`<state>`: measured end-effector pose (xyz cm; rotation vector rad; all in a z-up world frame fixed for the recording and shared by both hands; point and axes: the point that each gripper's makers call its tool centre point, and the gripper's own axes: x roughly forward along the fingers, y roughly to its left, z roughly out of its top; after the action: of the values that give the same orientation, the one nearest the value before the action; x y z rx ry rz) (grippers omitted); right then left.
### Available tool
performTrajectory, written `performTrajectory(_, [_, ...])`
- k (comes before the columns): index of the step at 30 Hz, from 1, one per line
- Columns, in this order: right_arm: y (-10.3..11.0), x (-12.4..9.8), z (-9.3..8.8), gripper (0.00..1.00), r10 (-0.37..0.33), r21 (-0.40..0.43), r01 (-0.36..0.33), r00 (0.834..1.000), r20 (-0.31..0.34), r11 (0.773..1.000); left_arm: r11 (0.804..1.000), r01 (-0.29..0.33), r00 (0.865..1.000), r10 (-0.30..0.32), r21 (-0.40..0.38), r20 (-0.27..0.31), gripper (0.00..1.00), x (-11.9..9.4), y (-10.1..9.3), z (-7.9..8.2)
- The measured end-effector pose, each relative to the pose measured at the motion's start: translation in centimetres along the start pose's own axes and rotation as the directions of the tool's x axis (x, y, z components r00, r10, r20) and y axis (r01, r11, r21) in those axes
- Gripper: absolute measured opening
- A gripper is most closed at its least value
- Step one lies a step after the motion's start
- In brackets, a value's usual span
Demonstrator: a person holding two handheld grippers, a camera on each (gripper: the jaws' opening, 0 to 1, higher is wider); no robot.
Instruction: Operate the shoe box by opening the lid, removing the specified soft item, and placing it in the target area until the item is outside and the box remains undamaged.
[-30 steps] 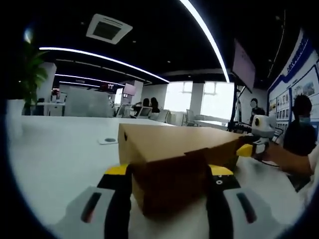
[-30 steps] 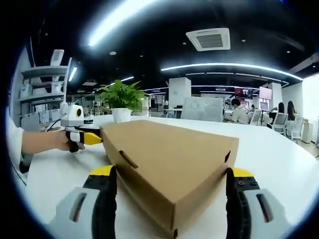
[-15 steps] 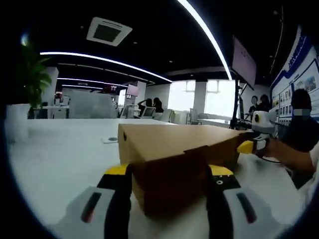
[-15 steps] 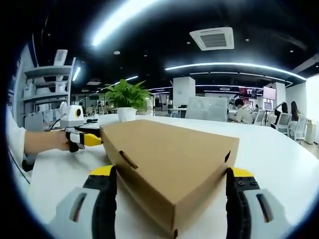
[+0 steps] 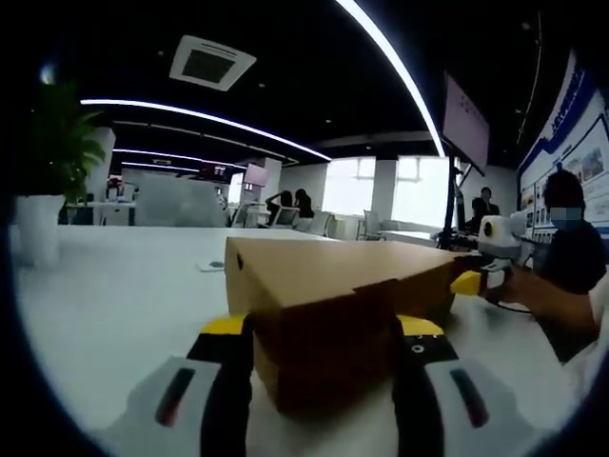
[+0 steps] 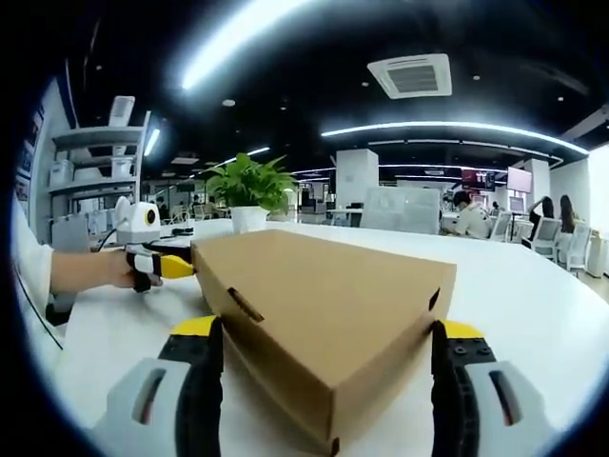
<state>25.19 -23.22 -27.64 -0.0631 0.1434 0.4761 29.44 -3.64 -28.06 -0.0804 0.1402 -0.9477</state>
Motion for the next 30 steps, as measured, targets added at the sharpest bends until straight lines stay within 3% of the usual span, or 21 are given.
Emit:
performTrajectory(8, [0.0, 0.0, 0.0, 0.93, 0.002, 0.005, -0.002, 1.0, 0.005, 1.0, 1.0, -0.001, 1.0, 0.001, -0.002, 0.026, 0.59, -0.3, 0.0, -0.1])
performTrajectory(30, [0.9, -0.6, -0.1, 0.93, 0.022, -0.002, -0.022, 1.0, 0.005, 1.0, 1.0, -0.014, 1.0, 0.014, 0.003, 0.007, 0.58, -1.7, -0.2, -0.4])
